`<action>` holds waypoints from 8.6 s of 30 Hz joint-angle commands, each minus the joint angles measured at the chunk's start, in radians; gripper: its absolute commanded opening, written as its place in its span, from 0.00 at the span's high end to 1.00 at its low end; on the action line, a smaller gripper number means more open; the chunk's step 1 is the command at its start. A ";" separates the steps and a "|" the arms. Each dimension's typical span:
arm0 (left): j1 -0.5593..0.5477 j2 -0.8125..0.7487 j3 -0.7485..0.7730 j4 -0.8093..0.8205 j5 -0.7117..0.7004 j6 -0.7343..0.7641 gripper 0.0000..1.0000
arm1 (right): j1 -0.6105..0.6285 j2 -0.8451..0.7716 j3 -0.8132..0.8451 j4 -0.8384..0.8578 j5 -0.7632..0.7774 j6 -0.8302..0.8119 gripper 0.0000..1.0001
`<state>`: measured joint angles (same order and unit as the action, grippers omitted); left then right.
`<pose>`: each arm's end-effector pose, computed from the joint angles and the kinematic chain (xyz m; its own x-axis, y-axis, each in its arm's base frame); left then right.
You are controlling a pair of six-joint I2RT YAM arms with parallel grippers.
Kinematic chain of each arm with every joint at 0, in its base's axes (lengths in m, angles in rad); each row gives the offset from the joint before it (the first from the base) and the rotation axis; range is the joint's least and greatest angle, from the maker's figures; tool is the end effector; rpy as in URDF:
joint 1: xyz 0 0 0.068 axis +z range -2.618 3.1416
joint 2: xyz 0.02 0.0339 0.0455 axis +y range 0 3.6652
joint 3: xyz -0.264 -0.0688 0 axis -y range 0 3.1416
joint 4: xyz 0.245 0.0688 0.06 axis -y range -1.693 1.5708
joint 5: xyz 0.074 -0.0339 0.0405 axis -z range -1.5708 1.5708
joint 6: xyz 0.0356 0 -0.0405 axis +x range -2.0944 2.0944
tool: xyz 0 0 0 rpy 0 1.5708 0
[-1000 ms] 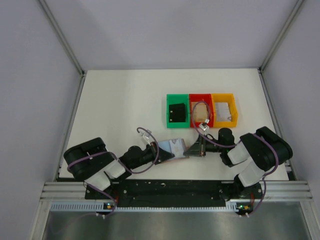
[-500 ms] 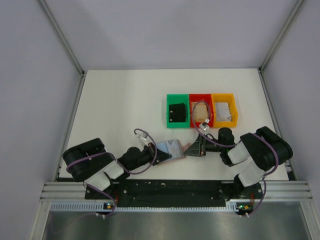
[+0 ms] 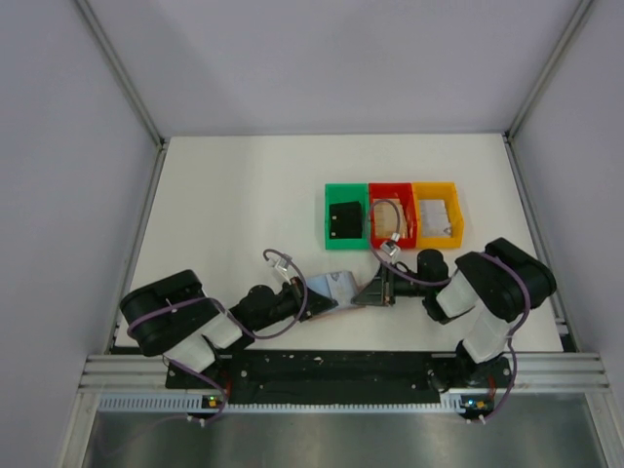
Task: Take the credit cards out of the card holder
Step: Remove the credit card from the card holder, then place the credit card in the storage box.
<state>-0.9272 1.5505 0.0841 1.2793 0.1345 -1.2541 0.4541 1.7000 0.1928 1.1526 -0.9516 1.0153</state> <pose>0.1205 -0.1686 0.1197 -0.8632 -0.4186 -0.2823 0.1654 0.2938 -0.9415 0.1834 0.1218 0.1017 -0.9640 0.0782 -0.2543 -0.2311 0.2278 0.9459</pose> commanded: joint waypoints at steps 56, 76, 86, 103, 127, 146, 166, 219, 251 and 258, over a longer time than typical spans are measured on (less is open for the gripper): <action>0.030 -0.049 -0.145 0.391 -0.022 0.007 1.00 | -0.065 0.081 -0.036 0.213 -0.044 0.059 1.00; 0.030 -0.021 -0.270 0.295 -0.188 -0.087 1.00 | -0.065 -0.101 0.029 -0.397 0.091 -0.191 1.00; 0.030 -0.197 -0.112 -0.150 -0.084 -0.007 0.63 | -0.060 -0.226 0.123 -0.818 0.229 -0.389 0.84; 0.031 -0.258 0.138 -0.581 -0.070 0.150 0.57 | 0.038 -0.453 0.292 -1.104 0.455 -0.509 0.76; 0.064 -0.083 0.258 -0.654 -0.038 0.179 0.58 | 0.057 -0.209 0.287 -0.981 0.416 -0.531 0.80; 0.085 -0.059 0.169 -0.475 -0.021 0.090 1.00 | 0.057 -0.200 0.293 -1.030 0.448 -0.552 0.81; 0.087 -0.069 0.180 -0.506 -0.015 0.108 1.00 | 0.104 -0.177 0.330 -0.884 0.326 -0.440 0.82; 0.174 -0.468 1.003 -1.996 0.424 1.289 1.00 | 0.239 -0.488 0.904 -1.533 0.048 -1.242 0.43; 0.143 -0.588 0.965 -1.954 0.127 1.257 0.34 | 0.141 -0.416 0.929 -1.665 -0.010 -1.256 1.00; 0.189 -0.846 0.838 -1.844 -0.181 1.174 0.20 | -0.115 -0.491 0.933 -1.780 0.168 -1.255 1.00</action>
<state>-0.7647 0.8169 0.9813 -0.6693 0.1928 -0.0330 0.4572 1.2884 1.0756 -0.5636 -0.8825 -0.2390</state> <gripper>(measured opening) 0.781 0.006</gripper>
